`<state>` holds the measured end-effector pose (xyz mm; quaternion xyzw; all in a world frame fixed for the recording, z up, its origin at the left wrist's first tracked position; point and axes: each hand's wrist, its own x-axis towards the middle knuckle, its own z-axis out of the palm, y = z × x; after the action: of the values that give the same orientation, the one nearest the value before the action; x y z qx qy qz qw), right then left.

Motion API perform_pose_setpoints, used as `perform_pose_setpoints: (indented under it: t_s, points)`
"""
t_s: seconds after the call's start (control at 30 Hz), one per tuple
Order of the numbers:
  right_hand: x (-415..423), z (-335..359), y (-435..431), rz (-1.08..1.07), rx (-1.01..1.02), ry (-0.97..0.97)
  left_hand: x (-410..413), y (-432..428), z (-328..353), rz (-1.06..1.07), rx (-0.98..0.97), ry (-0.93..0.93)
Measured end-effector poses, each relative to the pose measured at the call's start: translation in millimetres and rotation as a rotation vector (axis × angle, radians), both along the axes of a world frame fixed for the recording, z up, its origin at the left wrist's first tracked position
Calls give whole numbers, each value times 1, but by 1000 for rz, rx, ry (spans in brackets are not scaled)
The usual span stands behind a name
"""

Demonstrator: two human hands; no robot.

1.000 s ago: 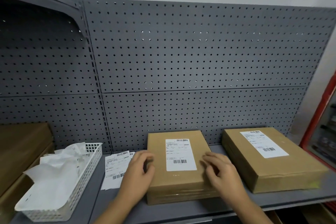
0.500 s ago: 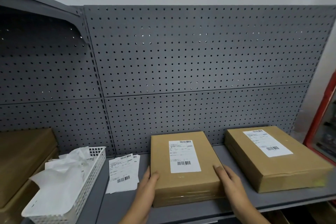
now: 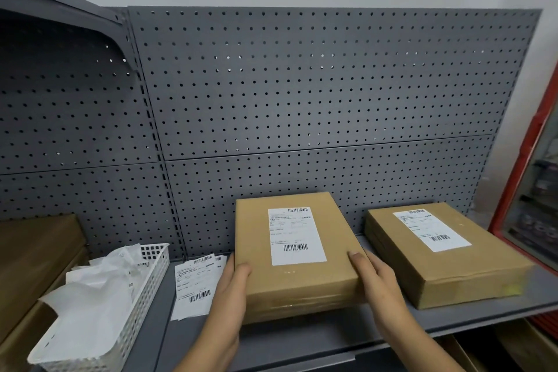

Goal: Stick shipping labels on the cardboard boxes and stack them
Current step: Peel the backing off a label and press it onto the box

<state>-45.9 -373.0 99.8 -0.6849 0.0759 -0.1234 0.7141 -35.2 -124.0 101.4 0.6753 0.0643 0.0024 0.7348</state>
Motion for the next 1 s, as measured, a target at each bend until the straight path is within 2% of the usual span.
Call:
perform_pose_setpoints:
  t_s: [0.3, 0.4, 0.57, 1.0]
  points:
    - [-12, 56, -54, -81, 8, -83, 4, -60, 37, -32, -73, -59]
    - [-11, 65, -90, -165, -55, -104, 7, -99, 41, -76, -114, -69]
    - [-11, 72, -160, -263, -60, -53, -1, -169, 55, -133, -186, -51]
    - [3, 80, -303, -313, -121, 84, 20, -315, 58, -239, -179, 27]
